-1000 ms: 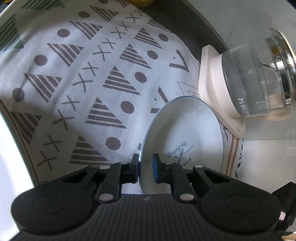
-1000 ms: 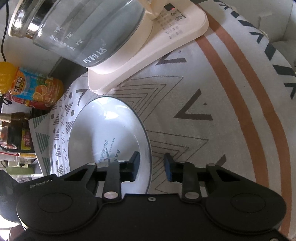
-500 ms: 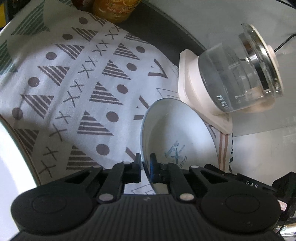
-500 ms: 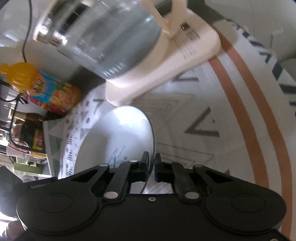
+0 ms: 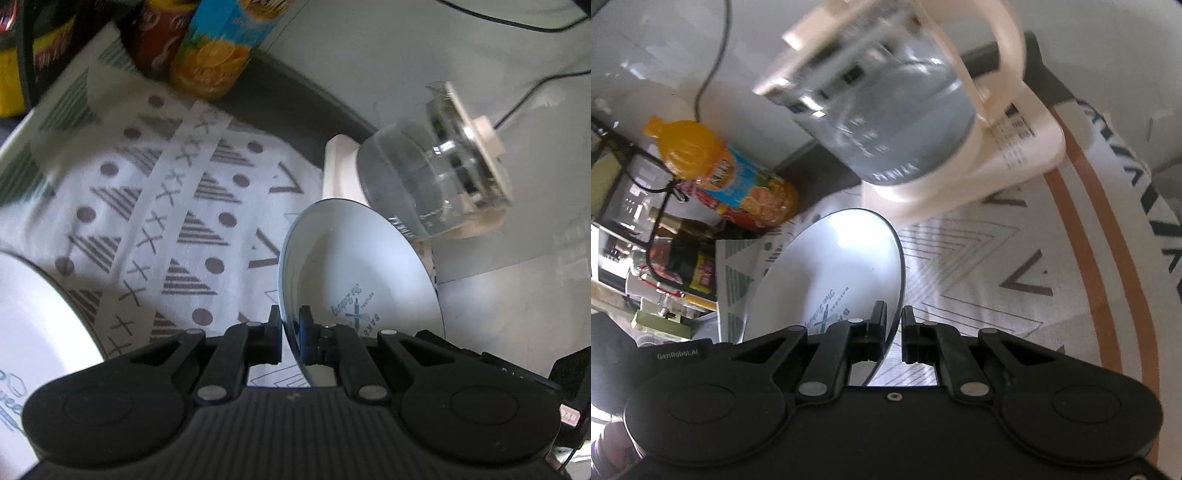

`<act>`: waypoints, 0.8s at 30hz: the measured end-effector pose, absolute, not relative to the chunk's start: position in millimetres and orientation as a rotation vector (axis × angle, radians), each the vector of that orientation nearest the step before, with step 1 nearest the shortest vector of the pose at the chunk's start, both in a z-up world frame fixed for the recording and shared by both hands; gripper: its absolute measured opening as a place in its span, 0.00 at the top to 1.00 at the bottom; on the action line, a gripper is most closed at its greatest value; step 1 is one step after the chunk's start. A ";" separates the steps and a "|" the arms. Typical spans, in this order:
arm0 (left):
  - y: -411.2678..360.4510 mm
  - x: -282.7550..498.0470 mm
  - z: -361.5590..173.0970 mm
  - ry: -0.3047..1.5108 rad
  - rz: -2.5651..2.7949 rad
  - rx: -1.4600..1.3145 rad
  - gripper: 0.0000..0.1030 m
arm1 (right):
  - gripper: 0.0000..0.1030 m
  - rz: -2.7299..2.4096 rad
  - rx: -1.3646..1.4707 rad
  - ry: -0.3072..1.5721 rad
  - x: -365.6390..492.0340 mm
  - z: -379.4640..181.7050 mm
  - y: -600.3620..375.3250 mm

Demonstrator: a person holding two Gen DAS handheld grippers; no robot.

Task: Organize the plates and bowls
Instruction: 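Carry the 'Bakery' plate over and lower it onto the 'Sweet' plate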

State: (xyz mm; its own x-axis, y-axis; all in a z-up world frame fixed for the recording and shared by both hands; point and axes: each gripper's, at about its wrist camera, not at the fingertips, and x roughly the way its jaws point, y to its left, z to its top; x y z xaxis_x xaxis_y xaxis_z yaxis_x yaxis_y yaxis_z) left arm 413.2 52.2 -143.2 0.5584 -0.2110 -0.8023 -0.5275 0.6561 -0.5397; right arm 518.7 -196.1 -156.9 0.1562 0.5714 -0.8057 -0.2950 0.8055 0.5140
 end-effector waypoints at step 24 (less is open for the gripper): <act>129.8 300.3 -87.3 0.919 0.199 -0.853 0.94 | 0.92 0.656 0.287 1.149 416.6 -96.8 -123.1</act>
State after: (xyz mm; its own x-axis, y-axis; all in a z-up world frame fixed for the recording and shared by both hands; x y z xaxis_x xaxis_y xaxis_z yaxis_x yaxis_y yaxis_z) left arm 300.3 129.8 -87.3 0.6144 -0.1923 -0.7652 -0.4914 0.6655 -0.5618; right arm 416.6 -123.1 -96.8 0.2503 0.6140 -0.7485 -0.3319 0.7807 0.5294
